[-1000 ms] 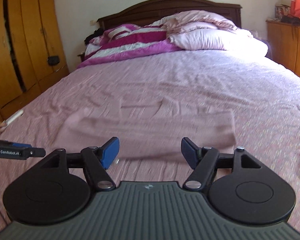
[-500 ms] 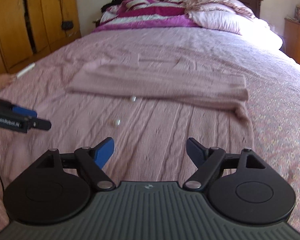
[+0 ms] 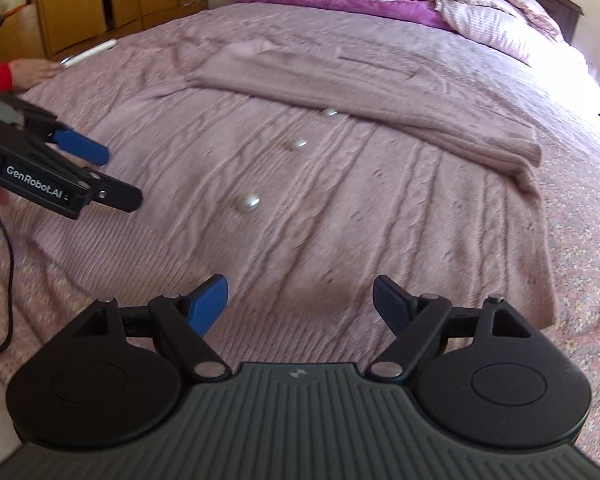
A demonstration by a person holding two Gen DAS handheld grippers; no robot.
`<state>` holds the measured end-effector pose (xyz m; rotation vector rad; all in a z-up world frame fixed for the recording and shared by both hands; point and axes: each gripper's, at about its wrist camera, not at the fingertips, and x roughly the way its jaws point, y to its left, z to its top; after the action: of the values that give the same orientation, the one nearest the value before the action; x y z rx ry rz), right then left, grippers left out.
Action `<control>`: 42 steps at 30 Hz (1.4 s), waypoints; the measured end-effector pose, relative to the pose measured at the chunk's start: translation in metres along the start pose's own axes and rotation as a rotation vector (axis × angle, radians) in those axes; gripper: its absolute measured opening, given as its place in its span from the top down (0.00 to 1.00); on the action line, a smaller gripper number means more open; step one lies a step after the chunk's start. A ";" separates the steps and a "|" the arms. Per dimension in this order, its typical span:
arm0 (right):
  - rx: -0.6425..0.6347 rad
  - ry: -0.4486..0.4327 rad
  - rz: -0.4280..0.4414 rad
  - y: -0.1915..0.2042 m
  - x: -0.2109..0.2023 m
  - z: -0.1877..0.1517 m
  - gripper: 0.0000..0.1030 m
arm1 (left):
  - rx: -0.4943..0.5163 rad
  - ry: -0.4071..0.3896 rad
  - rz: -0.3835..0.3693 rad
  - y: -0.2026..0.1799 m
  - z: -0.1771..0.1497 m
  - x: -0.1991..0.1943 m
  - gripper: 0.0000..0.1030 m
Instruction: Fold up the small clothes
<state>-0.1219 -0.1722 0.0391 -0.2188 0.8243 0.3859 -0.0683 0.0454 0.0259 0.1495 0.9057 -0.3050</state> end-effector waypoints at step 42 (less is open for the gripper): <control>-0.015 0.077 -0.007 0.032 0.002 -0.029 0.09 | 0.471 -0.083 0.046 -0.058 -0.050 0.011 0.66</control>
<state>-0.1533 -0.1526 0.0169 -0.2518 0.8959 0.3796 -0.1183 0.0008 -0.0129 0.5872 0.7349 -0.4748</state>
